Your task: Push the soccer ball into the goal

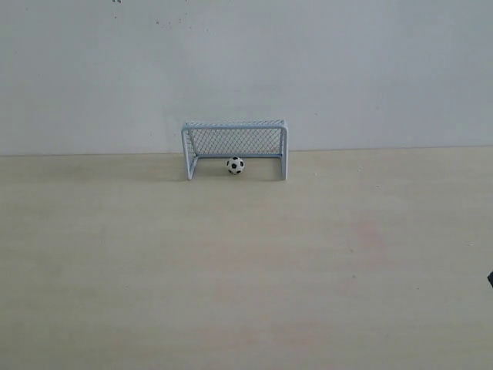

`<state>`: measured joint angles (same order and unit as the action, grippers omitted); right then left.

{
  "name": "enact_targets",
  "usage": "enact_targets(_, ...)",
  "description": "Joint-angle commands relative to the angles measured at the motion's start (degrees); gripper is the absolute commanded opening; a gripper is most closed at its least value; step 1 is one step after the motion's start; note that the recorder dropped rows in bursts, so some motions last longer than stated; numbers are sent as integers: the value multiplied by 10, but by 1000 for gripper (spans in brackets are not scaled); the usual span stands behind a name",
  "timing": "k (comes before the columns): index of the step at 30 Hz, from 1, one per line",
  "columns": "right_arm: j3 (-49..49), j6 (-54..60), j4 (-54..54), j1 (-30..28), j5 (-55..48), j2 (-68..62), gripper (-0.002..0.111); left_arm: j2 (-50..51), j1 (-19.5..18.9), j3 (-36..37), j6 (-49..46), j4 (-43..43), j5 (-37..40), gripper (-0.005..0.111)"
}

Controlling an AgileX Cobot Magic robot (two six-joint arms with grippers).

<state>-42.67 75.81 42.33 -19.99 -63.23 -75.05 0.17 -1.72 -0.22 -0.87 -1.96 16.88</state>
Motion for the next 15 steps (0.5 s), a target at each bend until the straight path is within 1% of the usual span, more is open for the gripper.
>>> enact_targets(1,36,12,38,-3,-2,36,0,-2,3,2,-2,1,0,4)
enact_targets(4,40,-1,53,-3,-29,64,0,-2,3,2,-2,1,0,4)
enact_targets(8,40,-25,108,4,-67,103,0,-2,3,2,-2,1,0,4)
enact_targets(11,40,-40,134,16,-67,135,0,-2,3,2,-2,1,0,4)
enact_targets(15,40,-55,198,34,-67,160,0,-2,3,2,-2,1,0,4)
